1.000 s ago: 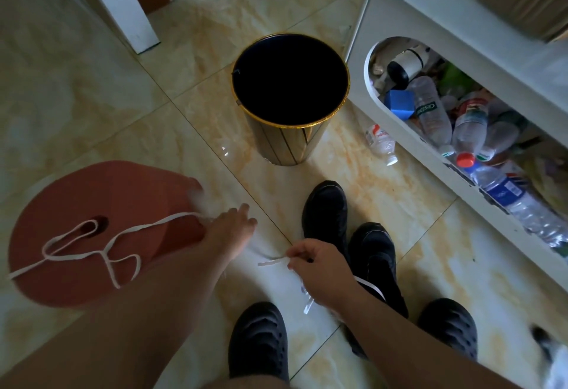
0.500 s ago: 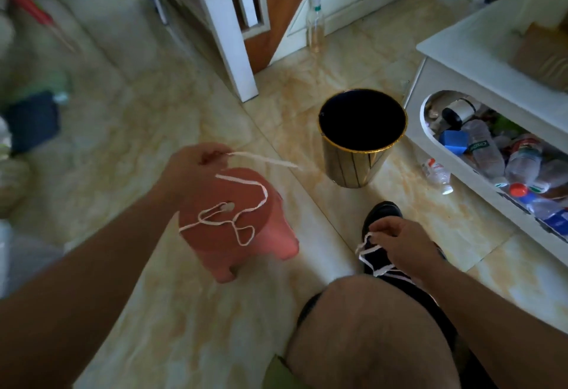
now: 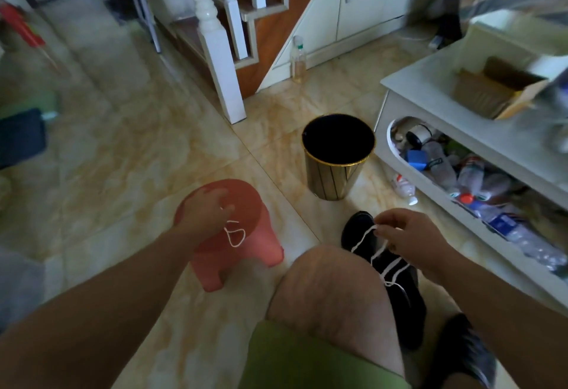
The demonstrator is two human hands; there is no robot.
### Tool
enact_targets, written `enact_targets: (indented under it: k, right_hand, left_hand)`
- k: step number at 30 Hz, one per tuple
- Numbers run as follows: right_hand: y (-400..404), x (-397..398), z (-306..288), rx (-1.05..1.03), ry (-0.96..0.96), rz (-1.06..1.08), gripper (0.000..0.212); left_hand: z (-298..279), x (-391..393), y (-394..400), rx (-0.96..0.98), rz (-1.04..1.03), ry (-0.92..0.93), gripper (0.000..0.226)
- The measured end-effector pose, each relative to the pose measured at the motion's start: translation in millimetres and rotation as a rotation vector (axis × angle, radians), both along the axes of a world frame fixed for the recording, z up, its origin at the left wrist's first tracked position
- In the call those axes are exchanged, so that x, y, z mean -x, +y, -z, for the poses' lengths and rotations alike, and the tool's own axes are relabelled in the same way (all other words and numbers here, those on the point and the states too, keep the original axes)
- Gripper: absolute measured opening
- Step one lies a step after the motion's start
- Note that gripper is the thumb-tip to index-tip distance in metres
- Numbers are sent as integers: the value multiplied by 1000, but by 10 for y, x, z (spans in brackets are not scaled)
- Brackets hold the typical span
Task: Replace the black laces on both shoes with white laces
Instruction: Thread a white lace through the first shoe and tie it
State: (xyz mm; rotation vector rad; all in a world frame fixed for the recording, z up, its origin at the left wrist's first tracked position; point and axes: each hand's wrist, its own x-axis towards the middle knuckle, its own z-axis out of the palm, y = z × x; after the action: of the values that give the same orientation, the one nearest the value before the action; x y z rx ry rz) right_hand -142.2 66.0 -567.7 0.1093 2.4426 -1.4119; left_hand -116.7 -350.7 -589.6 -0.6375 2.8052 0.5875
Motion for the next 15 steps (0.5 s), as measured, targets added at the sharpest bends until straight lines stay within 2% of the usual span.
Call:
enact_targets:
  k: [3,6,8,11,15]
  right_hand:
    - [114,25,-359,38,-28,-81,14]
    - [265,63,-789,105,4,-162,13]
    - [402,89,-1075,181,46,-168,10]
    - [736,149,-1376,238,152,-92,16]
    - [1311,236,-1425,162,206,199,30]
  left_hand:
    - [-498,313,835,-339,224,-10,44]
    - [-1099,523,1849,-412,660,-113,50]
    - [-1389,551,2429,-360,863,-105,38]
    - [-1573,549,2945,-378,877,-52,18]
    - [-1390,561,3052,-499,757,-105,31]
